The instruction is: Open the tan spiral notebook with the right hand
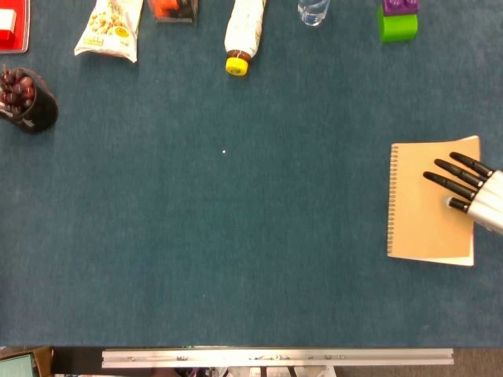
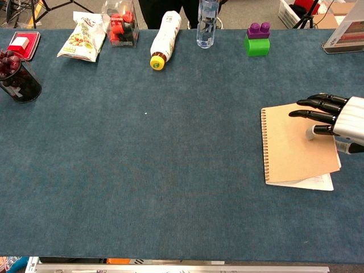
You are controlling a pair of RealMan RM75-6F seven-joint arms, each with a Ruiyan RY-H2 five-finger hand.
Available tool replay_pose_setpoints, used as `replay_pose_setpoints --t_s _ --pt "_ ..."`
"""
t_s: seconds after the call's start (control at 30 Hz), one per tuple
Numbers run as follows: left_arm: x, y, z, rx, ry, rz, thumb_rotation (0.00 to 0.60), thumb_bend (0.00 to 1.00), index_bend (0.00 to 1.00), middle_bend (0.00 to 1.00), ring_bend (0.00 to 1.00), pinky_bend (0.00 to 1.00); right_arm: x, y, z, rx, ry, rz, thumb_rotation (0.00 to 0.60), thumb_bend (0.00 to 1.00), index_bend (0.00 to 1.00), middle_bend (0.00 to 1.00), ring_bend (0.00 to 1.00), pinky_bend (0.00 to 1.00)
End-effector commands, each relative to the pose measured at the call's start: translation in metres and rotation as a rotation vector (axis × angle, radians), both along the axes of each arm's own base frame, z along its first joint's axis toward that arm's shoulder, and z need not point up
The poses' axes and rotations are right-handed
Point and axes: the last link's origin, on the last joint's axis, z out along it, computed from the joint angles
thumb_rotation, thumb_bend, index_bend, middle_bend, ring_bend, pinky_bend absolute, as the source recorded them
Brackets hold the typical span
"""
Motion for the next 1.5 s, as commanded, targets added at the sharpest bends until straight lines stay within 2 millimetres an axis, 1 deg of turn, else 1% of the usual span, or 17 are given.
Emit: replay_pose_setpoints --t_s 0.03,0.17,0.37,0.5,0.73,0.8,0.93,1.1,1.27,1.5 --pt "0.000 0.000 0.000 0.000 0.000 0.000 0.600 0.22 0.47 0.42 0.42 0.52 -0.002 0.009 0.015 -0.001 0.024 0.011 0.600 0.49 0.56 0.15 0.01 0.13" --pt "0.001 0.000 -0.001 -0.001 0.001 -0.001 0.600 0.22 0.47 0.42 0.42 0.52 0.001 0.016 0.027 0.001 0.047 0.017 0.600 0.50 0.57 0.16 0.01 0.13" --pt "0.001 0.000 0.000 -0.002 -0.001 0.000 0.600 0.22 0.47 0.42 0.42 0.52 0.011 0.022 0.036 0.010 0.079 0.012 0.600 0.50 0.57 0.16 0.01 0.13" --pt "0.001 0.000 0.000 -0.002 -0.005 -0.001 0.600 0.22 0.47 0.42 0.42 0.52 0.019 0.021 0.034 0.009 0.080 0.011 0.600 0.50 0.57 0.16 0.01 0.13" --pt "0.001 0.000 0.000 0.000 -0.008 -0.001 0.600 0.22 0.47 0.42 0.42 0.52 0.025 0.015 0.021 0.021 0.066 0.013 0.600 0.50 0.56 0.16 0.02 0.13" --pt "0.001 0.000 0.000 0.000 -0.009 -0.001 0.600 0.22 0.47 0.42 0.42 0.52 0.026 0.013 0.017 0.022 0.060 0.018 0.600 0.50 0.53 0.16 0.02 0.13" --pt "0.001 0.000 0.000 0.000 -0.009 -0.002 0.600 0.22 0.47 0.42 0.42 0.52 0.030 0.009 0.012 0.017 0.040 0.030 0.600 0.50 0.40 0.16 0.02 0.13" --pt "0.001 0.000 0.001 0.001 -0.011 -0.003 0.600 0.22 0.47 0.42 0.42 0.52 0.041 0.002 0.005 0.007 -0.002 0.058 0.600 0.50 0.30 0.16 0.02 0.13" --pt "0.001 -0.001 0.001 0.001 -0.014 -0.005 0.600 0.22 0.47 0.42 0.42 0.52 0.051 -0.003 -0.002 0.005 -0.043 0.079 0.600 0.50 0.27 0.16 0.02 0.13" --pt "0.001 -0.001 0.002 0.003 -0.013 -0.006 0.600 0.22 0.47 0.42 0.42 0.52 0.058 -0.009 -0.017 0.006 -0.075 0.081 0.600 0.50 0.24 0.16 0.02 0.13"
